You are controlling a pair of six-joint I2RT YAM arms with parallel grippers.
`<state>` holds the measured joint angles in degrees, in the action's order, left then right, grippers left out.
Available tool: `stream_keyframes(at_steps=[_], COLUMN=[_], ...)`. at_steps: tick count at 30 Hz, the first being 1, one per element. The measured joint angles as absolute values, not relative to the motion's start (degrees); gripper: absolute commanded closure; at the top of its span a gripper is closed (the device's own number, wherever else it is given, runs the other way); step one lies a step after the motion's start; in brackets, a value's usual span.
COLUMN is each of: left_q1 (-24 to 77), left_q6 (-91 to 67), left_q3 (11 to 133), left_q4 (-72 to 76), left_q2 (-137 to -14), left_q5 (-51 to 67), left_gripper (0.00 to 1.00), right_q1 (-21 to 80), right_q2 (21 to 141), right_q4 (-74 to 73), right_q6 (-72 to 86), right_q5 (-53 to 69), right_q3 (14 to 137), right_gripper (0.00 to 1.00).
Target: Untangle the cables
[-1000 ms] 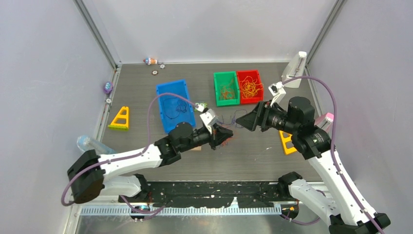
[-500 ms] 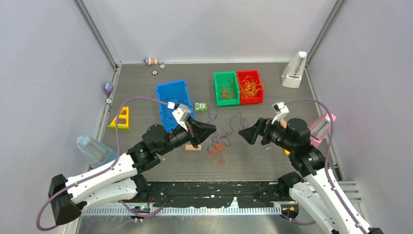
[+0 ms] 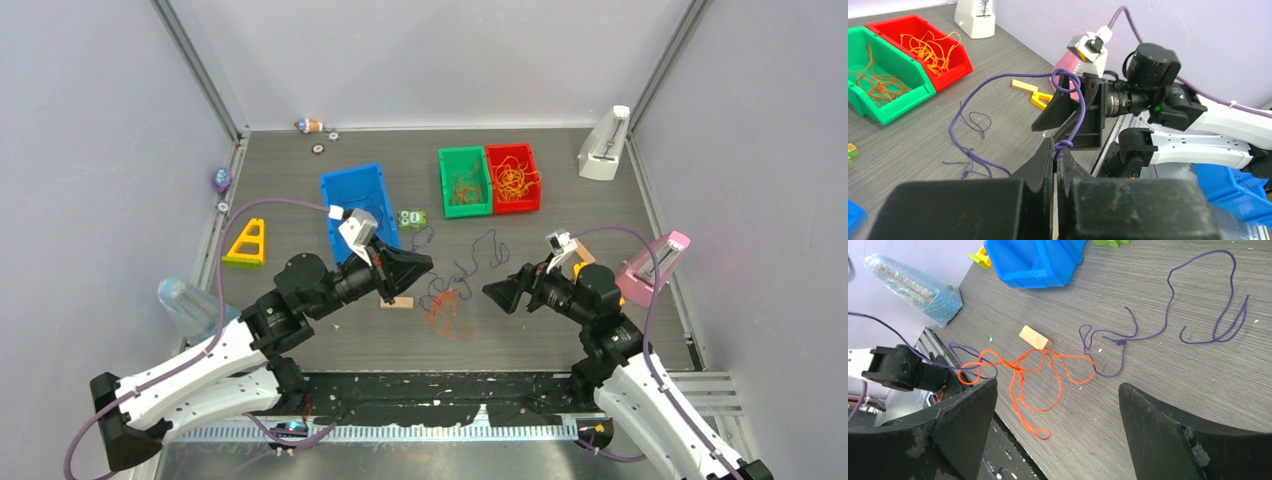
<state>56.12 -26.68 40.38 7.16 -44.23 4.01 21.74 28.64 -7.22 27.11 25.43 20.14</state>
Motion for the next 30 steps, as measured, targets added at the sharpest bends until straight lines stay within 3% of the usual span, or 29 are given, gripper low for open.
stream_keyframes(at_steps=[6, 11, 19, 21, 24, 25, 26, 30], left_q1=[56.12, 56.10, 56.05, 56.07, 56.05, 55.94, 55.79, 53.82], left_q6=[-26.89, -27.07, -27.14, -27.14, -27.05, -26.87, -26.68, -24.71], left_q3=[42.92, 45.47, 46.59, 47.79, 50.22, 51.18, 52.03, 56.10], left_q4=[5.23, 4.29, 2.63, 1.58, 0.21, -0.49, -1.32, -6.85], left_q2=[-44.45, -45.39, -46.33, -46.81, -47.37, -47.42, -47.42, -47.37], left_q5=[4.16, 4.62, 5.04, 5.23, 5.32, 5.23, 5.19, 4.05], left_gripper=[1.00, 1.00, 1.00, 1.00, 1.00, 1.00, 1.00, 1.00], right_q1=[24.12, 31.86, 41.67, 42.94, 44.84, 45.25, 45.58, 46.02], right_q2=[29.91, 37.10, 53.56, 56.84, 61.14, 62.06, 62.81, 62.11], right_q4=[5.43, 15.51, 21.52, 22.79, 24.01, 24.12, 24.08, 22.74], right_q6=[27.31, 25.52, 18.41, 17.23, 15.88, 15.77, 15.84, 17.41], right_q5=[25.63, 24.05, 21.50, 20.84, 19.55, 19.16, 18.20, 10.57], right_q3=[11.77, 10.39, 19.16, 21.06, 22.46, 22.50, 22.50, 22.04], right_gripper=[0.03, 0.01, 0.33, 0.49, 0.83, 0.88, 0.93, 0.95])
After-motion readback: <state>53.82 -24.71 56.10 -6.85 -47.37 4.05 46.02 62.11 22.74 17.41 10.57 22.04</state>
